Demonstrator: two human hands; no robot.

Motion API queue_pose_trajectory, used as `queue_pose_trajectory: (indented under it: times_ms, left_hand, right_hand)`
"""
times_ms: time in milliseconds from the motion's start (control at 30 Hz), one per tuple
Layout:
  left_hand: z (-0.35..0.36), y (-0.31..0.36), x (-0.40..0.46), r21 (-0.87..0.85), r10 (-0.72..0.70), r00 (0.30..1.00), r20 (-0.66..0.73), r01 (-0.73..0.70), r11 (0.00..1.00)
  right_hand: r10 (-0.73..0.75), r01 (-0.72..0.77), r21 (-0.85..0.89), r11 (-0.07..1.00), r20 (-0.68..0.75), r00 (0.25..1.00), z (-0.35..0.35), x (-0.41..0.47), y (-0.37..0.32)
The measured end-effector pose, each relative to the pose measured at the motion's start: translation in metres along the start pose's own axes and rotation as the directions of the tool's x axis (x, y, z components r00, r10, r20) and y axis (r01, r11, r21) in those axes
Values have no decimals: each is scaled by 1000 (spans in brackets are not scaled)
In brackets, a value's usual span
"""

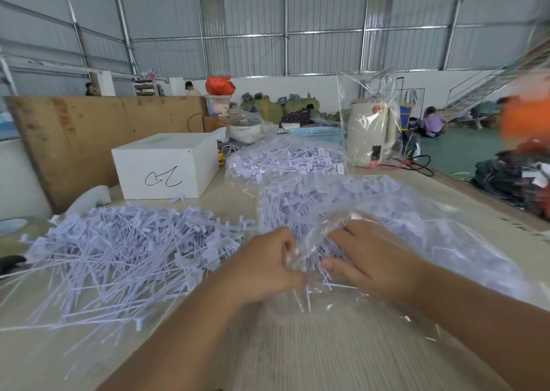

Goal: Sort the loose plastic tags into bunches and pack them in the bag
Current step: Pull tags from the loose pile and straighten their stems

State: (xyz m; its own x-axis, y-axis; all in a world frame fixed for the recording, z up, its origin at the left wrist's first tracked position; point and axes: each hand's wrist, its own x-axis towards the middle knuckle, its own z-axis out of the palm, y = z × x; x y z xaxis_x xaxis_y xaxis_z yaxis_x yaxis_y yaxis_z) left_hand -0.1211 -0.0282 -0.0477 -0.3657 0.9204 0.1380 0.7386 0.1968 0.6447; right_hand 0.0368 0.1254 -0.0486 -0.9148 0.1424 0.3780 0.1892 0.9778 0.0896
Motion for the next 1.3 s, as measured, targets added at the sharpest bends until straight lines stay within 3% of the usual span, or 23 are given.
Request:
queue_pose_trajectory:
  times_ms: [67,133,200,267,333,400,500,600,733,1067,1200,1300]
  left_hand:
    - [-3,7,0,56,52,970,-238,-40,998]
    - [-4,18,-3,117,180,864,-469,-141,983]
    - [-2,30,-8,245,379,754,-537,-291,925]
    - [6,39,-12,368,547,749,-375,-421,829]
    - [17,41,-12,434,567,815,-119,-471,768]
    - [26,36,-9,459,471,880,60,-443,770]
    - [31,24,-4,338,268,940,212,-328,882]
    - [33,18,-3,187,176,946,273,-232,954]
    - [35,19,-1,111,198,941,275,-236,965]
    - [31,24,-1,28,196,857,477,-238,971]
    - [30,25,0,-13,206,846,491,-229,973]
    - [33,26,-2,-69,208,867,453,-199,978]
  right_hand:
    - [34,-36,44,998,59,998,-11,-5,4]
    - [138,-143,27,989,125,983,-22,-10,8]
    - [261,-252,-67,965,235,936,-31,-13,13]
    - [350,-354,-64,933,397,848,-36,-18,15]
    - [366,-394,-52,918,494,789,-35,-20,12]
    - [381,-383,-99,918,489,785,-32,-20,6]
    - [395,-386,-119,915,460,795,-22,-17,0]
    - [409,-419,-72,905,413,814,-17,-13,0]
    - [421,-459,35,888,340,841,-14,-7,1]
    - [424,-331,-280,901,401,812,0,20,-10]
    - [481,-439,-197,877,349,804,-1,17,-4]
    - [453,-425,-158,891,283,845,1,12,0]
